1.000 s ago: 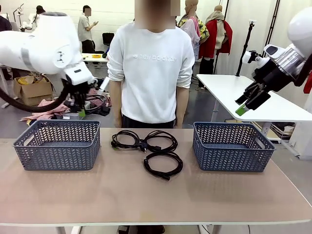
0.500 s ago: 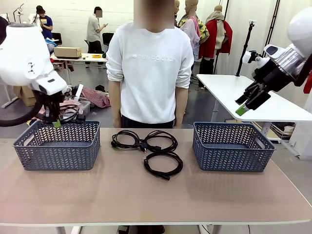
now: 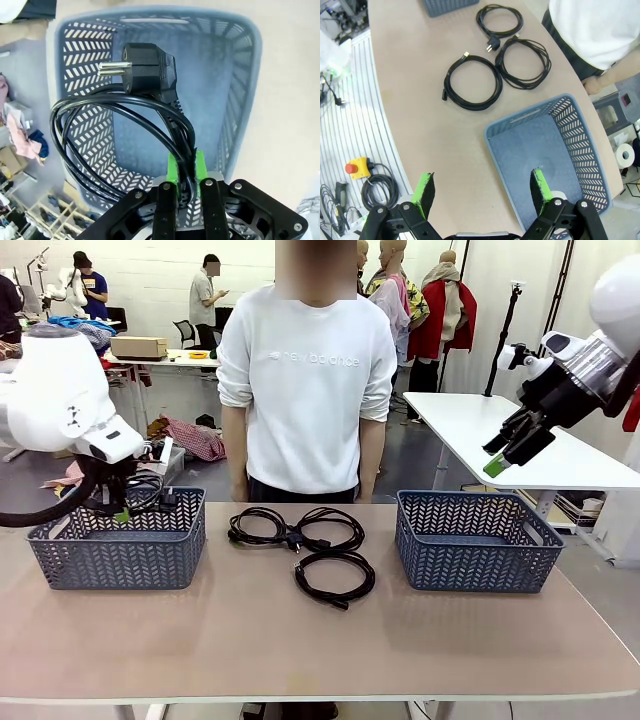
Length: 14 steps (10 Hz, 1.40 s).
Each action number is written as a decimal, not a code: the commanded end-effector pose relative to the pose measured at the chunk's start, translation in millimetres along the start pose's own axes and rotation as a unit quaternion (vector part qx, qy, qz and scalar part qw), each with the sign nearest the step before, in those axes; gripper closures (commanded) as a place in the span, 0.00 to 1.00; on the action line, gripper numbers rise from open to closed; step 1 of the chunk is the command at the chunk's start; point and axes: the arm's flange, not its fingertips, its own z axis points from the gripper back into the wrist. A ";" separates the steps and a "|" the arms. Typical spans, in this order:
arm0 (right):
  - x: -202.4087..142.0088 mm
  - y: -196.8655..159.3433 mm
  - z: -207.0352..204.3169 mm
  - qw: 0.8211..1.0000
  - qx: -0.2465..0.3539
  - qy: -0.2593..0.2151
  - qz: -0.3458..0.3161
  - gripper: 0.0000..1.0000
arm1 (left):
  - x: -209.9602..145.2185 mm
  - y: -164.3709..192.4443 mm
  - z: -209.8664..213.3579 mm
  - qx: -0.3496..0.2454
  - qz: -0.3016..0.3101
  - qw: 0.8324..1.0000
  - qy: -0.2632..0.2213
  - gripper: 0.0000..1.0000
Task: Organize the cables according to human instructions.
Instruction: Pick up a bundle of cables and place it in the basket indicated by the human.
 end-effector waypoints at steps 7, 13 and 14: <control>2.2 -1.2 1.5 1.000 -0.001 0.001 0.001 0.00 | 6.8 19.5 2.8 -0.009 0.002 1.000 -0.007 0.61; 2.2 -1.2 1.5 1.000 -0.001 0.001 0.001 0.00 | 9.6 22.4 14.8 -0.048 0.015 0.999 -0.009 0.03; 2.2 -1.2 1.5 1.000 -0.001 0.001 0.001 0.00 | 9.3 21.7 13.5 -0.050 0.017 0.999 -0.008 0.00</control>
